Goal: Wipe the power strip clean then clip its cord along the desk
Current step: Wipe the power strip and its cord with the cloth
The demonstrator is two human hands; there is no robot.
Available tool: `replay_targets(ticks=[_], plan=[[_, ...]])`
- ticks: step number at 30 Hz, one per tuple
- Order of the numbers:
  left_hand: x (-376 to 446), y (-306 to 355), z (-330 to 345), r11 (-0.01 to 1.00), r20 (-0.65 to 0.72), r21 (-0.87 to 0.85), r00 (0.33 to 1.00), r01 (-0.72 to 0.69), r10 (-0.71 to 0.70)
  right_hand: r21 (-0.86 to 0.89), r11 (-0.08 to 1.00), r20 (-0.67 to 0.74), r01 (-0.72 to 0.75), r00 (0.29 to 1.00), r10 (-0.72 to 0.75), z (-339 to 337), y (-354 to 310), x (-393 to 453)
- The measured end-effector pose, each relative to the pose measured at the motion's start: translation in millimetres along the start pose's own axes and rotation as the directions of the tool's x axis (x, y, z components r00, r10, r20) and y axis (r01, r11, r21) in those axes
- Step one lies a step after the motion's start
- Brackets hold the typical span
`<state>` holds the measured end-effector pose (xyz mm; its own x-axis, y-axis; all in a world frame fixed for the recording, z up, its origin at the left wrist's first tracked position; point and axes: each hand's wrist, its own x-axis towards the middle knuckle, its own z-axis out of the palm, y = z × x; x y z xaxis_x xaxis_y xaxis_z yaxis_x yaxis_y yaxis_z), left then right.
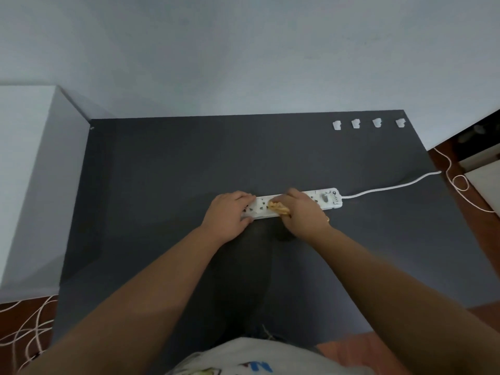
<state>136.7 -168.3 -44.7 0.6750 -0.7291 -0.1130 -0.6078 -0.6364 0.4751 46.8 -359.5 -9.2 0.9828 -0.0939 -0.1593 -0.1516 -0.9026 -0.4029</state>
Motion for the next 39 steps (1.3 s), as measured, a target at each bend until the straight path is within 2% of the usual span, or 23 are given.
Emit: replay_targets(ticks=[2,4,5,7,8,9,10,12,13,14,15,17,19,20,22,24,26,29,31,33,35,36,39], plan=[[-0.5,1.0,-1.0,1.000,0.006,-0.008,1.000,0.001,-0.001,0.030,0.984,-0.139,-0.178,0.974,0.181,-2.3,8.2,10.2],[-0.8,2.2,-2.0,1.000,0.006,-0.029,1.000,0.013,-0.012,-0.017,0.971,-0.110,-0.238,0.966,0.234,0.8,3.0,15.1],[-0.6,2.5,-2.2,0.999,0.007,-0.041,1.000,0.017,-0.017,-0.038,0.981,-0.056,-0.189,0.981,0.187,4.2,-3.1,15.4],[-0.4,2.2,-1.6,0.998,0.009,-0.065,1.000,0.019,-0.019,-0.034,0.999,0.085,0.005,0.996,-0.002,11.1,-15.1,9.5],[-0.9,1.7,-1.2,0.997,0.012,-0.080,1.000,0.022,-0.021,-0.015,0.996,0.130,0.092,0.988,-0.089,13.2,-18.0,5.9],[-1.5,0.8,-0.8,0.995,0.015,-0.099,0.999,0.030,-0.028,0.007,0.994,0.119,0.113,0.987,-0.113,12.6,-17.3,5.2],[-2.4,-0.3,-0.1,0.992,0.017,-0.122,0.999,0.042,-0.041,0.034,0.998,0.049,0.048,0.998,-0.050,9.7,-13.8,7.7],[-4.3,-2.0,2.8,0.982,0.014,-0.173,0.998,0.070,-0.069,0.091,0.971,-0.129,-0.219,0.965,0.230,2.7,-1.9,13.8],[-4.9,-2.1,4.0,0.978,0.009,-0.192,0.997,0.077,-0.077,0.094,0.944,-0.159,-0.317,0.931,0.329,1.4,1.9,14.6],[-5.2,-2.1,4.8,0.974,0.005,-0.211,0.997,0.081,-0.082,0.064,0.934,-0.147,-0.352,0.922,0.358,3.0,0.7,14.3],[-5.2,-2.2,5.4,0.969,0.000,-0.232,0.996,0.084,-0.086,0.024,0.947,-0.109,-0.322,0.940,0.322,5.5,-5.4,13.4],[-5.0,-2.2,6.1,0.959,-0.013,-0.272,0.996,0.084,-0.092,-0.019,0.992,0.012,-0.122,0.992,0.122,15.4,-21.4,10.1],[-5.2,-2.4,6.2,0.954,-0.023,-0.289,0.996,0.077,-0.087,0.000,1.000,0.096,0.028,0.995,-0.028,20.7,-28.4,6.8],[-5.4,-3.0,6.1,0.953,-0.025,-0.293,0.996,0.079,-0.090,0.013,1.000,0.076,0.016,0.997,-0.017,18.9,-25.9,10.3],[-6.3,-4.1,6.2,0.951,-0.019,-0.296,0.994,0.093,-0.103,0.029,0.986,-0.046,-0.167,0.985,0.168,12.8,-14.4,20.5],[-7.1,-4.5,7.0,0.949,-0.018,-0.301,0.994,0.096,-0.107,0.013,0.944,-0.120,-0.331,0.936,0.330,8.2,-5.5,25.4],[-7.2,-4.1,7.6,0.943,-0.022,-0.318,0.993,0.099,-0.112,-0.032,0.957,-0.104,-0.289,0.953,0.284,13.0,-11.7,24.1],[-5.8,-3.4,7.5,0.938,-0.025,-0.333,0.994,0.095,-0.110,-0.068,0.998,0.053,-0.002,0.999,0.005,23.9,-27.8,12.1],[-6.1,-3.1,6.4,0.936,-0.018,-0.338,0.994,0.098,-0.110,-0.060,0.995,0.096,0.077,0.993,-0.071,22.0,-23.8,9.6],[-6.7,-3.5,5.9,0.936,-0.013,-0.337,0.993,0.104,-0.115,-0.036,0.997,0.003,-0.065,0.998,0.065,15.1,-11.7,16.6],[-6.3,-3.8,6.4,0.940,-0.013,-0.325,0.994,0.101,-0.111,-0.022,0.971,-0.091,-0.239,0.967,0.236,9.1,0.1,23.2],[-6.5,-3.4,6.2,0.943,-0.012,-0.316,0.994,0.101,-0.111,-0.034,0.962,-0.111,-0.271,0.958,0.266,8.4,0.6,23.2],[-5.5,-3.2,5.4,0.943,-0.003,-0.314,0.993,0.108,-0.115,-0.070,0.988,-0.064,-0.140,0.989,0.135,17.4,-9.9,9.7]])
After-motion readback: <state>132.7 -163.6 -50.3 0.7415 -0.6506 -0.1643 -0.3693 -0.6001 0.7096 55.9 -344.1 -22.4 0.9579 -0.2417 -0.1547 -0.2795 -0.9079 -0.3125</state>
